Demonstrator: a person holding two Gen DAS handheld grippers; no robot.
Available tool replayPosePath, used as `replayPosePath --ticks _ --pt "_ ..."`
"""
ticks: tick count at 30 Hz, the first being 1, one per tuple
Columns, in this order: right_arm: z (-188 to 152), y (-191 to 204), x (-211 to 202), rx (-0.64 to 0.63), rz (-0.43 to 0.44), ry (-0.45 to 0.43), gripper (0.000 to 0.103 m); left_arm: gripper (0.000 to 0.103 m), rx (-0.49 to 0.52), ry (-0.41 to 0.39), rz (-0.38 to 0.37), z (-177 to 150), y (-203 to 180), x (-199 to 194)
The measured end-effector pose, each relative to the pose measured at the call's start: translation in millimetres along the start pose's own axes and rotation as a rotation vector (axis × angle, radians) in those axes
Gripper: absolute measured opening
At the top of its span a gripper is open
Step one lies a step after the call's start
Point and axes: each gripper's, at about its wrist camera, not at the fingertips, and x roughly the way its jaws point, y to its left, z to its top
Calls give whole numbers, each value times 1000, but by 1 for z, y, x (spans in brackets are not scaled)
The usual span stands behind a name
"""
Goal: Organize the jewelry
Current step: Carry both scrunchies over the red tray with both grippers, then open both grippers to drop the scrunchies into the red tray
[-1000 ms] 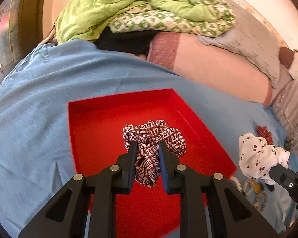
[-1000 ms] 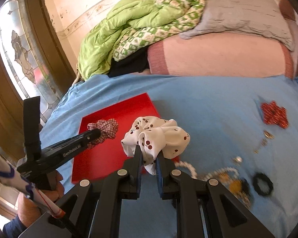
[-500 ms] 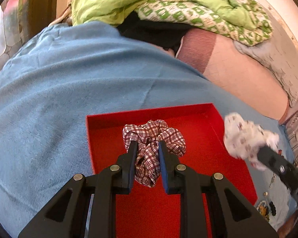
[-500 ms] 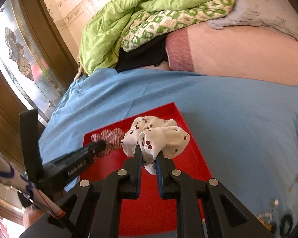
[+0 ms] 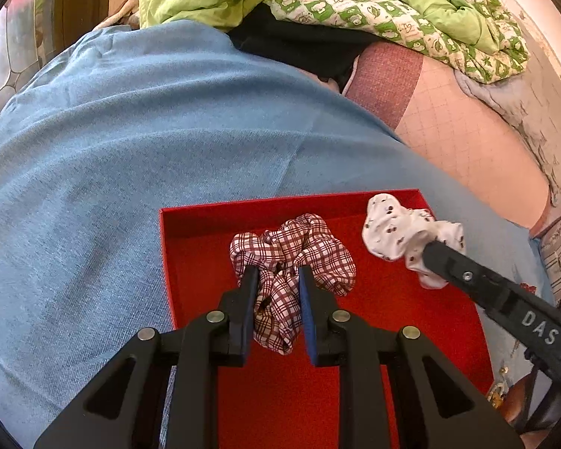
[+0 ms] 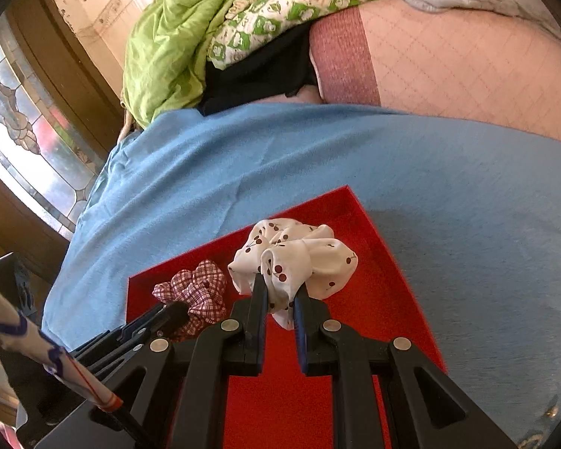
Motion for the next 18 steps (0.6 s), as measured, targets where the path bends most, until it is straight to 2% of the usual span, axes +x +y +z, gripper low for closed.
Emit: replayPosePath --ticks 7,11,13,14,16,18 --pt "-2 -2 18 -3 -30 38 15 21 1 -1 8 -1 0 1" --pt "-3 -7 23 4 -44 48 17 33 -4 2 6 -1 -1 1" --pt "-3 -11 22 14 -47 50 20 35 -3 -2 7 -1 -2 1" --pt "-3 -13 22 20 -42 51 23 35 -3 -4 4 -1 -3 0" --pt "-3 -16 19 40 -27 50 40 37 -2 -6 1 -2 -4 -1" --pt "-2 -16 15 39 -29 39 42 39 2 -10 5 -2 -5 -3"
